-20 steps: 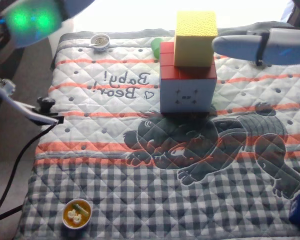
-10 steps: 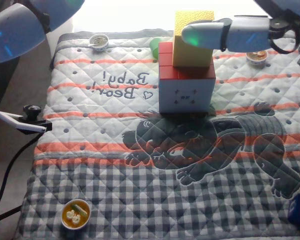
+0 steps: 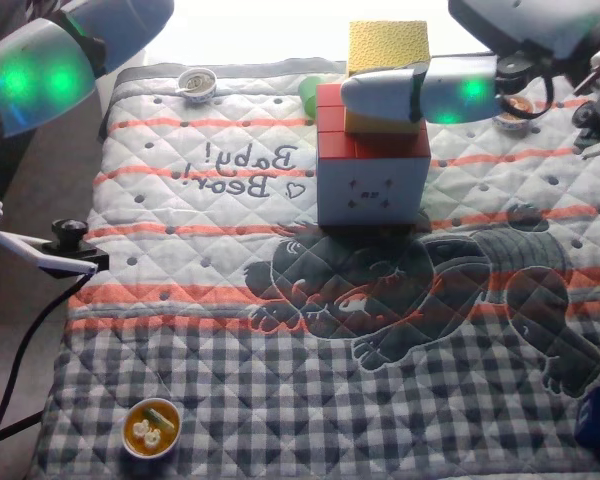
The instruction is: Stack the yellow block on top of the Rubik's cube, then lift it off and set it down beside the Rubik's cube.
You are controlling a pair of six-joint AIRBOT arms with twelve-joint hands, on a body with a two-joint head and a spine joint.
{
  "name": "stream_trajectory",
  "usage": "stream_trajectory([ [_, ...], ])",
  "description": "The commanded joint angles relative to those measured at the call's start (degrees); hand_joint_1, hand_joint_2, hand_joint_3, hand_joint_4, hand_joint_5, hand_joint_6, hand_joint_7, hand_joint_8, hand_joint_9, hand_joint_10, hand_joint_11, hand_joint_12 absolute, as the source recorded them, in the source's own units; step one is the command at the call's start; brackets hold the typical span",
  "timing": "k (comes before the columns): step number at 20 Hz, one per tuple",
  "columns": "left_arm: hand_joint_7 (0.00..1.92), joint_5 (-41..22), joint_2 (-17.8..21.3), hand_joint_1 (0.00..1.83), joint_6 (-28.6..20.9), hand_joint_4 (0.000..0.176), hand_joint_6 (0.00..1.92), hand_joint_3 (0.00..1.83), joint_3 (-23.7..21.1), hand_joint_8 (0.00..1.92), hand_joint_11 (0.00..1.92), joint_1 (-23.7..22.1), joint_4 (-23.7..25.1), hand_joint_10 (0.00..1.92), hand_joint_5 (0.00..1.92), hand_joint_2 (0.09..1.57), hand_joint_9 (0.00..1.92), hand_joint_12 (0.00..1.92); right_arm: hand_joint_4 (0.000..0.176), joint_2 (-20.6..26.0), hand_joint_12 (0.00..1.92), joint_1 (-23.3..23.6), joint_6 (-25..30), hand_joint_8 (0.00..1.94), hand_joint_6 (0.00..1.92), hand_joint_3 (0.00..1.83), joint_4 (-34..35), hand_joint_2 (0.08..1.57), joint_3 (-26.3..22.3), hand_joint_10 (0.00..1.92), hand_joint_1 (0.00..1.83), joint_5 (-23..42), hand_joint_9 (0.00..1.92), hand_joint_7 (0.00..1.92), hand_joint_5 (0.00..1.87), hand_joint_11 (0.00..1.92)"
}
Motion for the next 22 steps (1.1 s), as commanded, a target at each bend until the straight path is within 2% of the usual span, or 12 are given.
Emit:
stream_trajectory([
  [1,0.32,7.53,-0.13,0.48,-0.51,0.116,0.0,0.0,-0.11,0.01,0.0,-0.31,1.69,0.52,0.13,1.13,0.03,1.25,0.0,-0.11,0.17,1.19,0.38,0.02,0.02,0.02,-0.3,1.01,0.52,0.01,0.23,5.81,0.08,0.12,0.17,0.0],
  [3,0.33,7.62,-0.12,0.49,-0.54,0.113,0.0,0.0,-0.22,0.01,0.0,-0.19,1.78,0.48,0.14,1.14,0.04,1.17,0.0,-0.52,0.12,1.19,0.38,0.01,0.0,0.02,-0.29,1.06,0.98,0.01,0.22,5.02,0.12,0.12,0.16,0.0],
  [6,0.34,8.1,-0.13,0.47,-0.71,0.099,0.0,0.0,-0.36,0.01,0.0,0.07,1.79,0.34,0.15,1.14,0.11,1.12,0.0,-0.6,1.39,1.19,0.38,0.05,0.03,0.0,-0.28,1.15,1.12,0.15,0.5,4.6,0.44,0.49,0.4,0.0],
  [8,0.35,8.52,-0.12,0.43,-1.17,0.103,0.0,0.0,-0.41,0.01,0.0,0.43,1.78,0.28,0.15,1.14,0.15,1.16,0.0,-0.6,1.72,1.18,0.38,0.05,0.0,0.0,-0.24,1.24,1.13,0.62,0.72,4.58,0.39,0.63,0.48,0.0],
  [9,0.36,8.88,-0.12,0.43,-1.74,0.099,0.0,0.0,-0.41,0.01,0.0,0.74,1.73,0.28,0.15,1.14,0.16,1.17,0.0,-0.6,1.8,1.18,0.38,0.12,0.04,0.0,-0.17,1.27,1.13,0.94,0.92,4.58,0.37,0.7,0.58,0.05],
  [10,0.37,9.18,-0.09,0.44,-2.14,0.09,0.0,0.01,-0.41,0.01,0.0,1.05,1.62,0.28,0.15,1.15,0.16,1.17,0.0,-0.6,1.86,1.18,0.38,1.18,1.21,0.0,-0.15,1.29,1.13,1.18,1.1,4.58,0.42,0.76,0.55,0.12],
  [11,0.38,9.32,-0.08,0.44,-2.28,0.079,0.0,0.0,-0.41,0.01,0.0,1.27,1.48,0.27,0.16,1.16,0.17,1.15,0.0,-0.6,1.91,1.18,0.38,1.5,1.47,0.0,-0.14,1.32,1.12,1.35,1.12,4.58,0.43,0.72,0.52,0.16],
  [15,0.4,9.72,-0.09,0.41,-2.6,0.08,0.0,0.0,-0.47,0.01,0.0,1.95,0.83,0.26,0.16,1.15,0.19,1.21,0.0,-0.58,1.91,1.19,0.38,1.54,1.48,0.0,-0.01,1.31,1.11,1.72,1.28,4.63,0.58,0.69,0.49,0.39],
  [17,0.4,10.02,-0.08,0.41,-2.78,0.085,0.0,0.0,-0.49,0.0,0.0,2.33,0.48,0.23,0.17,1.14,0.22,1.2,0.0,-0.58,1.86,1.19,0.38,1.52,1.5,0.0,-0.01,1.32,0.88,1.75,1.31,4.94,0.59,0.67,0.47,0.39],
  [20,0.41,10.31,-0.07,0.4,-3.01,0.079,0.0,0.0,-0.49,0.0,0.0,2.6,0.24,0.23,0.17,1.16,0.23,1.24,0.0,-0.58,1.8,1.19,0.38,1.39,1.44,0.0,-0.07,1.27,-0.42,1.67,1.33,6.9,0.61,0.7,0.65,0.42],
  [21,0.41,10.36,-0.07,0.38,-3.07,0.086,0.0,0.0,-0.5,0.01,0.0,2.69,0.15,0.22,0.17,1.15,0.24,1.2,0.0,-0.58,1.76,1.19,0.38,1.41,1.5,0.0,-0.22,1.28,-1.1,1.36,1.17,8.02,0.52,0.7,0.66,0.36],
  [22,0.41,10.52,-0.03,0.39,-3.09,0.097,0.0,0.0,-0.58,0.0,0.0,2.89,0.0,0.21,0.18,1.16,0.23,1.16,0.0,-0.54,1.87,1.19,0.39,1.56,1.4,0.01,-0.27,1.3,-1.94,1.68,1.29,9.78,0.54,0.64,0.65,0.36],
])
